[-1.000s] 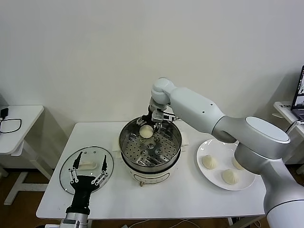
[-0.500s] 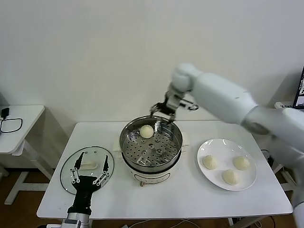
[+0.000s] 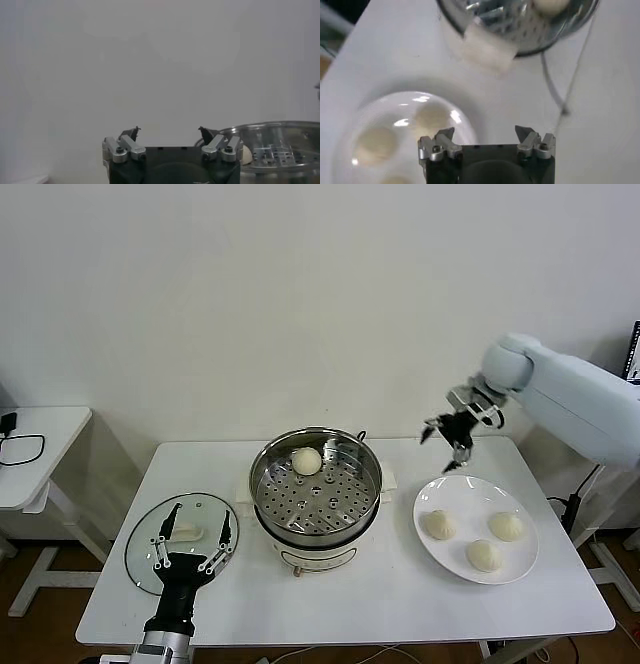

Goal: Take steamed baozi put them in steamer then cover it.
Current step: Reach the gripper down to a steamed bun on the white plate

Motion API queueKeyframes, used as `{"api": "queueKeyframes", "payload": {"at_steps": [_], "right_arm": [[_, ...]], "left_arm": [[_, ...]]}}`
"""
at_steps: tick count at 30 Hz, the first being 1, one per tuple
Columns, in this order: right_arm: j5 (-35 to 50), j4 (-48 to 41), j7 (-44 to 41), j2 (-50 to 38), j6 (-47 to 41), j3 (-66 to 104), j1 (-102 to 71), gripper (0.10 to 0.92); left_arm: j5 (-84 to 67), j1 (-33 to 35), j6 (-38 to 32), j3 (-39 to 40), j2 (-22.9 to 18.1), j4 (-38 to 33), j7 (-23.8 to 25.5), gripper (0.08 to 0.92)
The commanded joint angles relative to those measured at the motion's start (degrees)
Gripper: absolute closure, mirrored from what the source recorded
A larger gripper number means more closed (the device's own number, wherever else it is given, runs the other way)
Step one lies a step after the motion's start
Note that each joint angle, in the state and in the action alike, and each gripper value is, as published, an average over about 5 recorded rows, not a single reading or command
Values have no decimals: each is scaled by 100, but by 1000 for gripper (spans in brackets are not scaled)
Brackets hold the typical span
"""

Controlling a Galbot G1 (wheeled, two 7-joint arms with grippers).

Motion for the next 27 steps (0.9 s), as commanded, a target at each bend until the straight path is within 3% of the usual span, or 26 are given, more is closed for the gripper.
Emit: {"api": "queueKeyframes", "payload": {"at_steps": [1, 27], "right_arm": [[366, -75, 208, -349, -684, -200, -647, 203], [-292, -331, 551, 246, -667, 157, -1364, 204]], "left_arm": [[7, 7, -6, -1, -18, 17, -8, 177], [6, 19, -25, -27, -51, 53, -23, 177]]}}
